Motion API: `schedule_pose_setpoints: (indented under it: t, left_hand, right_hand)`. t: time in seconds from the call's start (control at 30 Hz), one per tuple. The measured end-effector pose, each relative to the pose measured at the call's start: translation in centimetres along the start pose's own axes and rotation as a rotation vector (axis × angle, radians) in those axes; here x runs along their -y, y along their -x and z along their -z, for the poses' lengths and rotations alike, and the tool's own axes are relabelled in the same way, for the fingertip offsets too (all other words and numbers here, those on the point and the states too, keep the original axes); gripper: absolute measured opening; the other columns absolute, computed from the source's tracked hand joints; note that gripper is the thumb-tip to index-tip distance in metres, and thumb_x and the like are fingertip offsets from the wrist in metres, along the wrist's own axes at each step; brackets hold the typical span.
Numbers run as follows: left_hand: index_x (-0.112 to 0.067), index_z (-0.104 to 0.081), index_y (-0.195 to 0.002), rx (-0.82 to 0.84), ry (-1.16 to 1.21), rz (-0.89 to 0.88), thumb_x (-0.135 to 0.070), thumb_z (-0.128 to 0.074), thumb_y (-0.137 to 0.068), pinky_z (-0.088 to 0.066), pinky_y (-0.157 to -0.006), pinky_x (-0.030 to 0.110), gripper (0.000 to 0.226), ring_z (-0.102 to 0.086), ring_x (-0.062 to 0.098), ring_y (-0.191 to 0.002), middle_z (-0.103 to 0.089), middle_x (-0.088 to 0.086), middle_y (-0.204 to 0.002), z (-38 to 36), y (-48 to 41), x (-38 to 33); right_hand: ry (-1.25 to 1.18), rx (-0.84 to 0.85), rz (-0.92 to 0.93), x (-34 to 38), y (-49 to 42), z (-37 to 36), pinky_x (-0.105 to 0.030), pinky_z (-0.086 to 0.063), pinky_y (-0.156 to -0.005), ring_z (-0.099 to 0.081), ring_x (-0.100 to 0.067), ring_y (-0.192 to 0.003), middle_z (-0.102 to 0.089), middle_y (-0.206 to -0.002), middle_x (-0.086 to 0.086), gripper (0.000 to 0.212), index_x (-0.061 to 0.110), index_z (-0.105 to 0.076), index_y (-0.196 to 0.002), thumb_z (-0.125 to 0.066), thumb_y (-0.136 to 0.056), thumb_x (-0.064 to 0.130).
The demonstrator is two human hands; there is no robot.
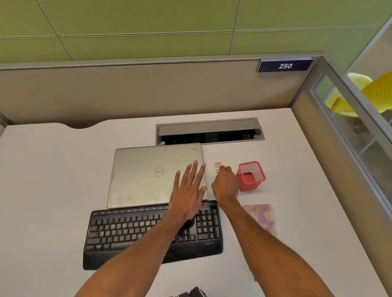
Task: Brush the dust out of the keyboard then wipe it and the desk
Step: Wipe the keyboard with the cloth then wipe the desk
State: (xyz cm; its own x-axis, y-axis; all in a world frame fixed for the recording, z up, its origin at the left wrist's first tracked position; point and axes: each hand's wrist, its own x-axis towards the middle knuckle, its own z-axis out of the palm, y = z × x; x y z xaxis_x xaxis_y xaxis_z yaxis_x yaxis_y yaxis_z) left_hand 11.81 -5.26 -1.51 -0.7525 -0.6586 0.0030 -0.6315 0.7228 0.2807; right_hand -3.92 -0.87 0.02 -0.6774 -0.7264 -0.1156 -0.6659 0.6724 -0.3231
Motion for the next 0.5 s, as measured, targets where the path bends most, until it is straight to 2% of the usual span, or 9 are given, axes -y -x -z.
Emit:
schedule_pose_setpoints:
  t: [0.23, 0.5]
  left_hand:
    - [-0.033, 0.021, -0.172, 0.022, 0.028, 0.028, -0.049, -0.023, -0.119, 0.01, -0.136, 0.052, 0.071, 0.018, 0.019, -0.169, 0.024, -0.001, -0.182, -0.8, -1.3, 1.4]
    - [-0.033, 0.021, -0.172, 0.028, 0.027, 0.062, -0.05, -0.022, -0.119, 0.008, -0.137, 0.054, 0.071, 0.017, 0.021, -0.169, 0.025, -0.001, -0.182, -1.0, -1.1, 2.0]
  right_hand:
    - [-0.001, -0.032, -0.077, -0.4, -2.1, -2.1, -0.033, -0.056, -0.089, -0.066, -0.029, -0.111, -0.06, -0.128, -0.016, 0.045, 0.001, -0.053, -0.134, -0.066, -0.101, 0.028]
    - [-0.025, -0.009, -0.132, -0.2, -3.0, -2.6, -0.032, -0.056, -0.084, -0.066, -0.028, -0.106, -0.061, -0.123, -0.016, 0.047, 0.0, -0.053, -0.129, -0.074, -0.093, 0.021]
